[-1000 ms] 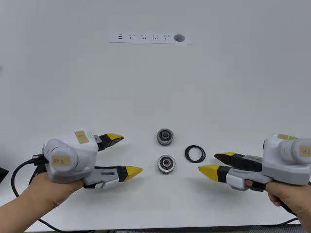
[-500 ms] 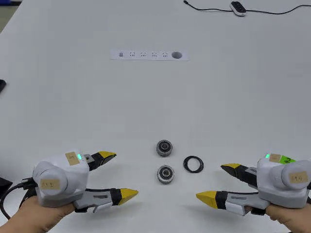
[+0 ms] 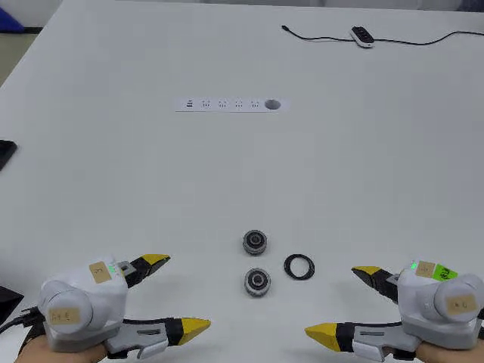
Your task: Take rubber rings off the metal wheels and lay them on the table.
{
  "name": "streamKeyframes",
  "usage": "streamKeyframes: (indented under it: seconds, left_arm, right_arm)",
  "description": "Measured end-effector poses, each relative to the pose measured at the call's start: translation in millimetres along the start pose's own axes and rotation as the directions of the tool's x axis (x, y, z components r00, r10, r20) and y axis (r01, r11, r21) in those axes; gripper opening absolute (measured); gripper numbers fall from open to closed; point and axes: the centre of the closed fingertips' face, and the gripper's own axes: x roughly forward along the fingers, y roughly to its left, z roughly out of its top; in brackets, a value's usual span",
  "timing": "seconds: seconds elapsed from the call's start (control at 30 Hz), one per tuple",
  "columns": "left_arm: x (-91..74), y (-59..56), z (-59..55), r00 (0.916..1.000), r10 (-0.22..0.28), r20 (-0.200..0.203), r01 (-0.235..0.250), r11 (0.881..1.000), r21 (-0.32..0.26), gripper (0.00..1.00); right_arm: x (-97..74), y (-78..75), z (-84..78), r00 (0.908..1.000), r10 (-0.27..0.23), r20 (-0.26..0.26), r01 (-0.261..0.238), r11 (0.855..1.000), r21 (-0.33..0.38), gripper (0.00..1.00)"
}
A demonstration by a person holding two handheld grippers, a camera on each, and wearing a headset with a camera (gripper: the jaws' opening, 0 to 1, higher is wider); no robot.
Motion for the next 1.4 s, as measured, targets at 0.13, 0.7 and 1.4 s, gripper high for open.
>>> streamKeyframes:
  seconds: [0.13,0.7,1.4]
  left_arm:
    - [-4.2,-0.4,-0.4,0.9997,0.016,0.015,-0.016,1.000,-0.004,0.83]
    - [-10.5,3.0,7.8,0.9939,0.076,0.080,-0.074,0.997,-0.026,1.00]
    - [-17.2,6.0,1.0,0.9943,0.084,0.066,-0.082,0.996,-0.044,1.00]
  right_arm:
    - [-0.1,1.3,5.3,0.9992,-0.014,0.036,0.015,1.000,-0.021,0.94]
    - [-5.4,2.9,10.1,0.9963,-0.040,0.077,0.044,0.997,-0.059,0.99]
    - [-8.4,1.4,11.3,0.9942,-0.060,0.090,0.061,0.998,-0.012,0.99]
